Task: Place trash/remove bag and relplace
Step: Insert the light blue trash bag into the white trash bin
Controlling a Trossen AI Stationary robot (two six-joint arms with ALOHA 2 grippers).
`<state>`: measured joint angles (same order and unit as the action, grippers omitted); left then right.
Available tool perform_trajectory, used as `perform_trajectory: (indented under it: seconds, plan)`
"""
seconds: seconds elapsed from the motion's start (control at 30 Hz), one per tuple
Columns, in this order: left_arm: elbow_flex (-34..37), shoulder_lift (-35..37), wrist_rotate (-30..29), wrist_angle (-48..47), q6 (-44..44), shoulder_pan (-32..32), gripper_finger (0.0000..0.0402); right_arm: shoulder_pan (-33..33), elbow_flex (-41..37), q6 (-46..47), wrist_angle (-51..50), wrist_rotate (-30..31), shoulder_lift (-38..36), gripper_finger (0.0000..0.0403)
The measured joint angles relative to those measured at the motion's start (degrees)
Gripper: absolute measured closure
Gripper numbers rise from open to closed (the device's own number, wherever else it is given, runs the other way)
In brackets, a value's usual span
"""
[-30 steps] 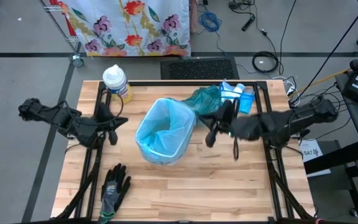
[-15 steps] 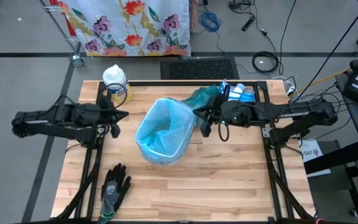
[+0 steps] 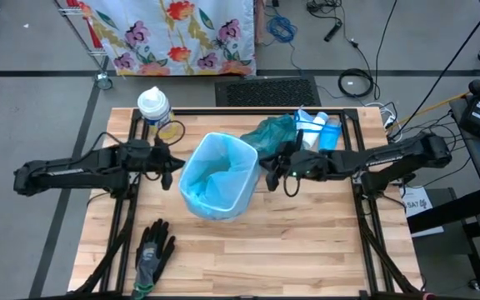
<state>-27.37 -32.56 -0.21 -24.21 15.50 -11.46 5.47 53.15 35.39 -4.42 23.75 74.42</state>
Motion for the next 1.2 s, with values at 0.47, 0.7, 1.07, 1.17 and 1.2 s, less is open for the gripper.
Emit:
perform_trajectory:
  seconds: [0.47,0.7,1.07,1.17,1.2]
  plan:
    - [3.4,0.0,7.6,4.2,0.7,-2.1,0.0402,0.3,-4.6,5.9,1.1,0.6,-0.9,0.0403]
    - [1.3,4.7,5.9,6.6,0.7,-3.2,0.0402,4.8,-2.5,1.5,2.9,10.4,-6.2,0.0403]
    - [1.4,2.5,9.6,14.0,0.7,-3.1,0.0402,7.5,-2.0,2.8,9.0,10.4,2.8,0.0403]
    - [1.5,-1.6,12.4,14.7,0.7,-3.1,0.0402,7.5,-2.0,3.8,11.1,10.5,6.8,0.0403]
    - [1.5,-2.9,13.4,14.8,0.7,-3.1,0.0402,7.5,-2.0,4.6,11.1,10.5,8.0,0.0403]
